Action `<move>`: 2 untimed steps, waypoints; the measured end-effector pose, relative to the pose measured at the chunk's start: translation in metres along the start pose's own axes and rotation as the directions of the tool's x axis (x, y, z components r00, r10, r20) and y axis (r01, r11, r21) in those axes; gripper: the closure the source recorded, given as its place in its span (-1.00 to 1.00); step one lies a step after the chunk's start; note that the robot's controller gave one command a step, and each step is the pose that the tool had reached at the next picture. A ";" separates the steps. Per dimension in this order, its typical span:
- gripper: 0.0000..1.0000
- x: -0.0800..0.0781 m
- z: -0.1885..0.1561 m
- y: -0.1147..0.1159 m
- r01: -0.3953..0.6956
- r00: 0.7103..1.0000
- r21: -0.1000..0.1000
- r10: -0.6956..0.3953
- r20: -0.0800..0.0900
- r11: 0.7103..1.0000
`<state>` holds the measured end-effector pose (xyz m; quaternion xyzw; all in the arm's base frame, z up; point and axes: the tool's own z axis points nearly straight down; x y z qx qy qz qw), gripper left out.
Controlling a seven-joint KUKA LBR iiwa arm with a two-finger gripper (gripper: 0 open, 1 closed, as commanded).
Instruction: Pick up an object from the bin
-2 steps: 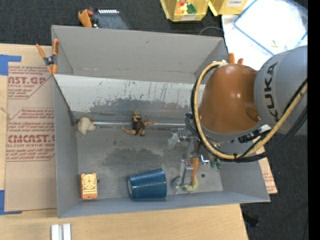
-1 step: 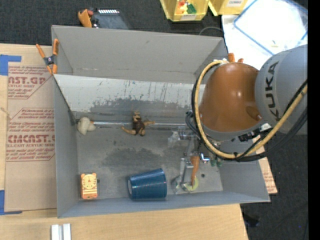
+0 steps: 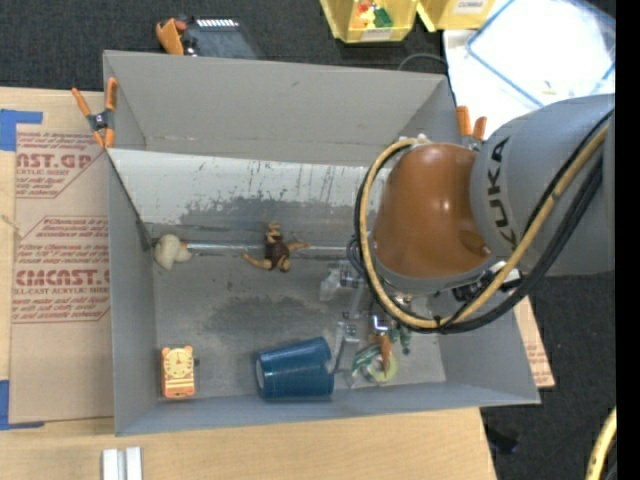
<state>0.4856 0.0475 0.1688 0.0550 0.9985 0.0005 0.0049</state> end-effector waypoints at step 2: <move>1.00 -0.002 0.098 0.010 -0.046 0.999 0.000 0.046 -0.008 0.999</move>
Offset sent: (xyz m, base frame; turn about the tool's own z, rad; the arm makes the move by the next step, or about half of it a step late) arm 0.0024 0.0088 -0.0988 0.0463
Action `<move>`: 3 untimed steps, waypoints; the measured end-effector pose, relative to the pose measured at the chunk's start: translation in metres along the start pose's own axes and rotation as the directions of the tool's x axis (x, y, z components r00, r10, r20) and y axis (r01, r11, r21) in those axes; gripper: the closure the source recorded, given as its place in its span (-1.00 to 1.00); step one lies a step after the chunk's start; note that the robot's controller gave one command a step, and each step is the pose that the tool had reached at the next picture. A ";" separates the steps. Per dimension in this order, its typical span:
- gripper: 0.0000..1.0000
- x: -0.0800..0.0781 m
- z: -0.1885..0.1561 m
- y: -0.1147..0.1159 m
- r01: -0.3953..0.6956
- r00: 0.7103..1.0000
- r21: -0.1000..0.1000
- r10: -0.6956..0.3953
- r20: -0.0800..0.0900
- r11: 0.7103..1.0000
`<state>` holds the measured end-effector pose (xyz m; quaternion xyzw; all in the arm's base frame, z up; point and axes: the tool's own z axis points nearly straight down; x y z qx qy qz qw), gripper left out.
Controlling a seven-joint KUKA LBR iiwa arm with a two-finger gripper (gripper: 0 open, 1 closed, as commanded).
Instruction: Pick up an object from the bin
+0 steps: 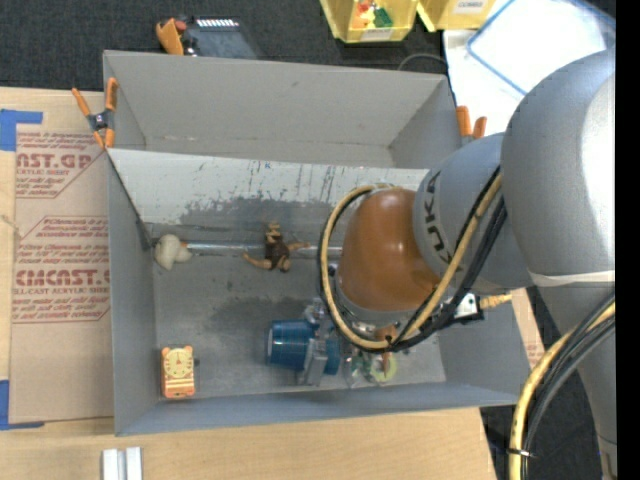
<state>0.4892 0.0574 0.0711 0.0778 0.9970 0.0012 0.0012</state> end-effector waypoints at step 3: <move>1.00 -0.041 -0.003 -0.024 0.038 0.999 0.003 -0.038 -0.005 0.999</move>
Offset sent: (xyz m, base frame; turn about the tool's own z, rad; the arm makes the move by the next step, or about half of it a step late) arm 0.0131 0.0335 0.0415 -0.0781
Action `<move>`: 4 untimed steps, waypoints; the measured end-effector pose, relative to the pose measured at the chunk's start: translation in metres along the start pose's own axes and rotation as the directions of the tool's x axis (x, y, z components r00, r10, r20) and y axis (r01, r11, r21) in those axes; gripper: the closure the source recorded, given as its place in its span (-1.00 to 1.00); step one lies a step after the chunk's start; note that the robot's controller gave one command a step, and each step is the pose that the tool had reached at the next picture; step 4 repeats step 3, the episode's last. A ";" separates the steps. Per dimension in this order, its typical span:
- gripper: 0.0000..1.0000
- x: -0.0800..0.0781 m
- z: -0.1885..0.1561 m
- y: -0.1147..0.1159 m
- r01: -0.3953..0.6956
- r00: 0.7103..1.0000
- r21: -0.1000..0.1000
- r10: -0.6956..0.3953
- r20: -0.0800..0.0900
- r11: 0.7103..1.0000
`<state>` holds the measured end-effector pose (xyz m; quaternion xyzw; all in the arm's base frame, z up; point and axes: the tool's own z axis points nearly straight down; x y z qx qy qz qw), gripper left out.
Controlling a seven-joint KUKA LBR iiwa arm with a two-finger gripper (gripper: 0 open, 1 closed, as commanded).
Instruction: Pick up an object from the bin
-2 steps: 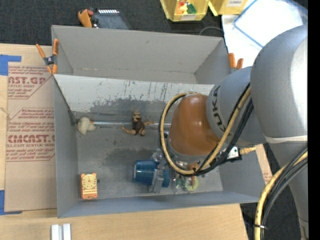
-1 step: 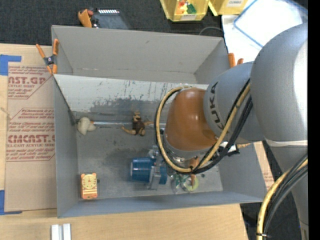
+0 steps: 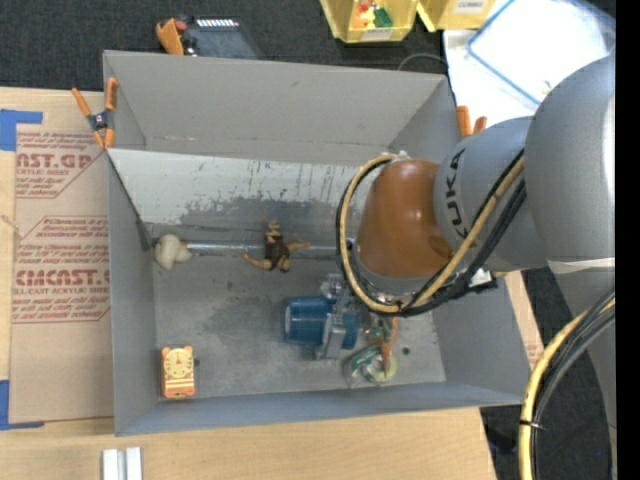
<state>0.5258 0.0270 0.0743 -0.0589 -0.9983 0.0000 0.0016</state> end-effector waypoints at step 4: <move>1.00 -0.013 -0.102 -0.006 -0.091 0.996 0.001 0.091 -0.007 0.996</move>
Offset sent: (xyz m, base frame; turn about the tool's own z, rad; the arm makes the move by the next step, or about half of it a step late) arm 0.0430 -0.0254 0.0112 0.1742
